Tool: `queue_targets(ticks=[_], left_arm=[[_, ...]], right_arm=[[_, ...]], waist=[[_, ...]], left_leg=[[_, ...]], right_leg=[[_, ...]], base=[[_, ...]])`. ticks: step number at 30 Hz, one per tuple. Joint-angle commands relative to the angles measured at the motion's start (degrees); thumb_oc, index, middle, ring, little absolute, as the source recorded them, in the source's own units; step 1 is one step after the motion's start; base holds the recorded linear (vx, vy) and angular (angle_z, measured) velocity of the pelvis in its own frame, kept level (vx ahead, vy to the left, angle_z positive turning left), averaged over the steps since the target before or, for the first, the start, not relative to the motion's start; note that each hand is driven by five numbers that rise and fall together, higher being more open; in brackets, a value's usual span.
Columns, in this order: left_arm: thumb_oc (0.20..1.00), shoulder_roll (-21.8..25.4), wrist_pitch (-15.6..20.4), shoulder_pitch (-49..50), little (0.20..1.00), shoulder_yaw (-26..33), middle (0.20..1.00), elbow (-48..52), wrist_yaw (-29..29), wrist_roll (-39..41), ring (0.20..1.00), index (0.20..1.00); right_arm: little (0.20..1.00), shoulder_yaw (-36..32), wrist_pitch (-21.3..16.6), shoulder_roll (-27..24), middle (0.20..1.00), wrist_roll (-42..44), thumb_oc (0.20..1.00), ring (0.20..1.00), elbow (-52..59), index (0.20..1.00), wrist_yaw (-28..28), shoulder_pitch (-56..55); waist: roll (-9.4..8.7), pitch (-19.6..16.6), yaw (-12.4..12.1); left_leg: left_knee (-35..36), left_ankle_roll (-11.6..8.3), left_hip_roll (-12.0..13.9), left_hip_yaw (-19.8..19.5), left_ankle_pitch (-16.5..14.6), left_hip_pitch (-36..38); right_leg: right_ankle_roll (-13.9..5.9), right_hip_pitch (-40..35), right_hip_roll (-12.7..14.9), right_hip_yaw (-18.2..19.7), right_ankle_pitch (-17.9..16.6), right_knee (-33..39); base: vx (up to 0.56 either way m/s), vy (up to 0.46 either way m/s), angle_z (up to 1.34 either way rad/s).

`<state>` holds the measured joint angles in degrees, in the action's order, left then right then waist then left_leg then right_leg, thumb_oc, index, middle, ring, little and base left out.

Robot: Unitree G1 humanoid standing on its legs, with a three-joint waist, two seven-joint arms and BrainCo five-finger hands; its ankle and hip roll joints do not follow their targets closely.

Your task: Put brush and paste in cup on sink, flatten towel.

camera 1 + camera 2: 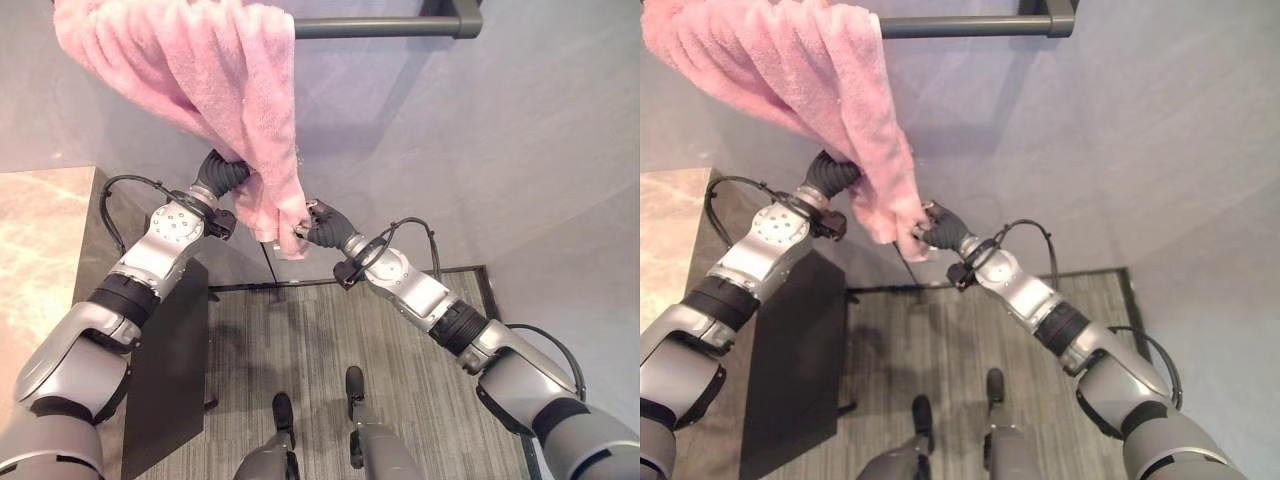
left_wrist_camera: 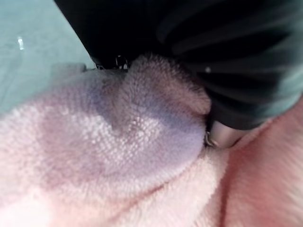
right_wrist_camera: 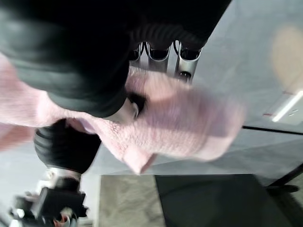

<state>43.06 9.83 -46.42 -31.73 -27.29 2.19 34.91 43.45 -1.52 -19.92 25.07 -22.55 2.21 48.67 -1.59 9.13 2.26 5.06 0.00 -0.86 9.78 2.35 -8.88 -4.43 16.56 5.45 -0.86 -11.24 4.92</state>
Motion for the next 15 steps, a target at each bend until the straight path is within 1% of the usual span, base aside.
queue_targets(ticks=[1, 3, 6, 8, 10, 11, 12, 13, 15], left_arm=[[0.200, 4.77, 4.10, -1.24, 0.200, 5.07, 0.200, 1.64, 0.73, -1.32, 0.200, 0.200], [0.200, 5.15, 4.09, -0.04, 0.200, 5.91, 0.200, 2.32, 0.71, -1.43, 0.200, 0.200], [0.200, 7.27, 4.01, 4.99, 0.200, 9.51, 0.200, 4.46, 0.48, -2.60, 0.200, 0.200], [0.200, 7.74, 3.89, 6.43, 0.200, 10.35, 0.200, 4.90, 0.26, -2.77, 0.200, 0.200], [0.200, 9.05, 3.86, 9.85, 0.200, 12.52, 0.200, 6.69, -0.18, -3.30, 0.200, 0.200], [0.200, 9.07, 3.84, 9.96, 0.200, 12.60, 0.200, 6.76, -0.18, -3.31, 0.200, 0.200], [0.200, 9.52, 3.62, 12.88, 0.200, 14.09, 0.200, 7.90, -0.75, -3.17, 0.200, 0.200], [0.200, 9.54, 3.59, 13.03, 0.200, 14.20, 0.200, 7.98, -0.75, -3.18, 0.200, 0.200], [0.200, 9.29, 2.82, 16.79, 0.200, 15.10, 0.200, 8.41, -1.52, -3.74, 0.200, 0.200]], right_arm=[[0.200, -5.02, -2.92, 0.70, 0.200, 0.08, 0.200, 0.200, 2.74, 0.200, -0.77, 1.16], [0.200, -5.24, -2.92, 0.62, 0.200, 0.03, 0.200, 0.200, 2.84, 0.200, -0.79, 0.93], [0.200, -6.83, -2.96, -0.24, 0.200, -0.46, 0.200, 0.200, 3.15, 0.200, -0.78, 0.51], [0.200, -7.17, -3.02, -0.35, 0.200, -0.56, 0.200, 0.200, 3.24, 0.200, -0.81, 0.37], [0.200, -8.36, -3.26, -0.53, 0.200, -0.83, 0.200, 0.200, 3.40, 0.200, -0.67, -0.21], [0.200, -8.32, -3.26, -0.51, 0.200, -0.84, 0.200, 0.200, 3.41, 0.200, -0.67, -0.22], [0.200, -9.31, -3.46, -0.24, 0.200, -0.74, 0.200, 0.200, 3.38, 0.200, -0.65, -1.01], [0.200, -9.26, -3.46, -0.21, 0.200, -0.75, 0.200, 0.200, 3.38, 0.200, -0.64, -1.03], [0.200, -10.16, -3.35, 0.86, 0.200, -0.76, 0.200, 0.200, 2.95, 0.200, -0.77, -3.03]], waist=[[0.56, -0.66, -1.14], [0.56, -0.79, -1.23], [0.34, -1.26, -2.33], [0.34, -1.41, -2.51], [0.27, -1.75, -3.28], [0.27, -1.77, -3.24], [0.27, -1.96, -3.71], [0.28, -1.98, -3.66], [0.35, -2.20, -4.11]], left_leg=[[-3.07, -1.51, 0.26, -2.96, -3.04, 2.08], [-2.91, -1.54, 0.31, -3.09, -3.00, 2.31], [-2.51, -1.65, 0.33, -3.79, -2.78, 2.90], [-2.42, -1.69, 0.36, -3.95, -2.72, 3.05], [-2.09, -1.73, 0.41, -4.24, -2.51, 3.30], [-2.07, -1.73, 0.41, -4.24, -2.50, 3.33], [-1.94, -1.77, 0.43, -4.44, -2.39, 3.50], [-1.93, -1.77, 0.43, -4.44, -2.39, 3.51], [-1.73, -1.76, 0.39, -4.66, -2.28, 3.72]], right_leg=[[-4.97, -6.97, 2.03, 0.07, 6.00, -1.51], [-4.92, -7.25, 2.00, -0.11, 6.13, -1.45], [-4.68, -8.26, 1.86, -1.10, 6.49, -1.14], [-4.63, -8.47, 1.85, -1.26, 6.53, -1.06], [-4.53, -8.98, 1.82, -1.73, 6.65, -0.97], [-4.53, -9.00, 1.82, -1.73, 6.65, -0.96], [-4.50, -9.24, 1.81, -2.04, 6.76, -0.99], [-4.50, -9.25, 1.82, -2.04, 6.77, -0.99], [-4.38, -9.58, 1.80, -2.24, 6.90, -1.13]], base=[[0.00, 0.000, 0.00], [0.00, -0.005, 0.04], [-0.01, -0.009, 0.12], [-0.02, -0.007, 0.04], [-0.02, -0.004, 0.05], [0.00, 0.000, 0.00], [0.00, 0.000, 0.00], [-0.03, -0.004, 0.06], [-0.03, -0.003, 0.13]])
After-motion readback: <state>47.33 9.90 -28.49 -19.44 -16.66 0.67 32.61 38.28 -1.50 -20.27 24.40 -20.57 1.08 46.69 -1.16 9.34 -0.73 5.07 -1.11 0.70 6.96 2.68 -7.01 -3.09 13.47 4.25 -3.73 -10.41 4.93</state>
